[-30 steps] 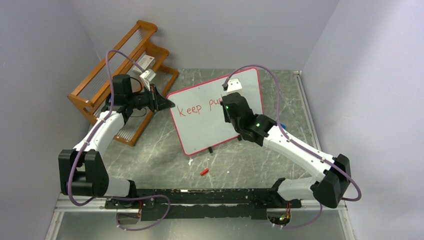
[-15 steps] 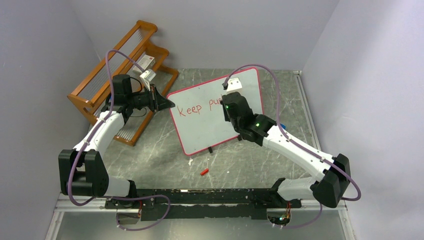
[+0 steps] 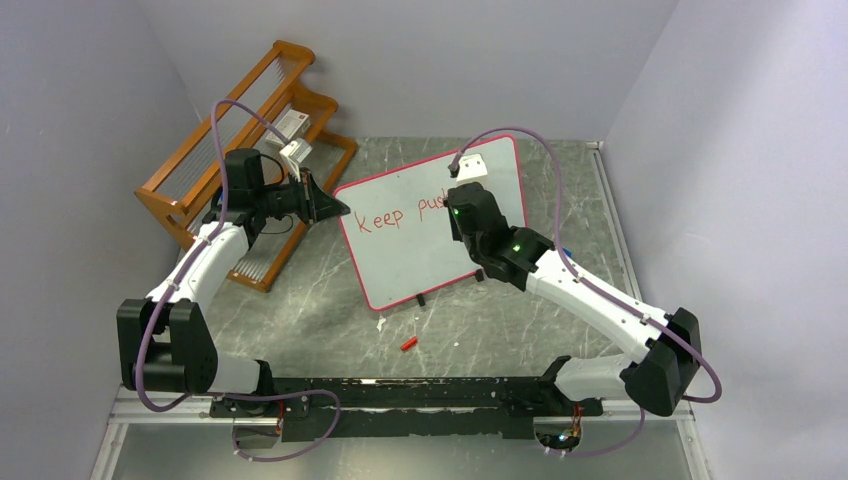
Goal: Write a sentence on the whiteboard
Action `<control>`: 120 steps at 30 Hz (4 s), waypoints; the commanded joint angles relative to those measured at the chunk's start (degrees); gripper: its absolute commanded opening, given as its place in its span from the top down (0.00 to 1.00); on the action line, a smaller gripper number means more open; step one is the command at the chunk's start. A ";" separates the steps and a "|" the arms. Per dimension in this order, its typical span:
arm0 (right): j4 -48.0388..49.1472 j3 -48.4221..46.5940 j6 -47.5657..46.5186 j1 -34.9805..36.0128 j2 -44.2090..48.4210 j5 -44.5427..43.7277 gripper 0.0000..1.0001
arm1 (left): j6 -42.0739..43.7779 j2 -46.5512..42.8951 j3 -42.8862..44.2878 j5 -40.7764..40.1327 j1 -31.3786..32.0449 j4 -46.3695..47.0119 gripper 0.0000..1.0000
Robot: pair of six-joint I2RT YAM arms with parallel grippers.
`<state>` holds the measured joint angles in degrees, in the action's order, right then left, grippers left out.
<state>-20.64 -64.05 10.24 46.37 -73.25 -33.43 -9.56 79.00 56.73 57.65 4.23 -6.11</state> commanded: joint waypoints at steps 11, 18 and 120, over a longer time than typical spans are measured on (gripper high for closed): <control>-3.32 0.99 2.04 -0.58 0.74 1.62 1.00 | 6.79 2.21 -0.69 -5.95 1.48 -3.99 0.95; -4.27 1.11 2.23 -0.58 0.91 1.64 1.00 | 6.93 2.16 -0.66 -6.00 1.48 -4.00 0.95; 2.12 2.30 0.66 -5.05 2.40 6.22 1.00 | 6.93 2.29 -0.58 -5.92 1.48 -4.17 0.95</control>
<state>-20.45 -61.47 11.14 41.71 -70.02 -26.76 -9.41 79.40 56.95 57.71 4.34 -6.46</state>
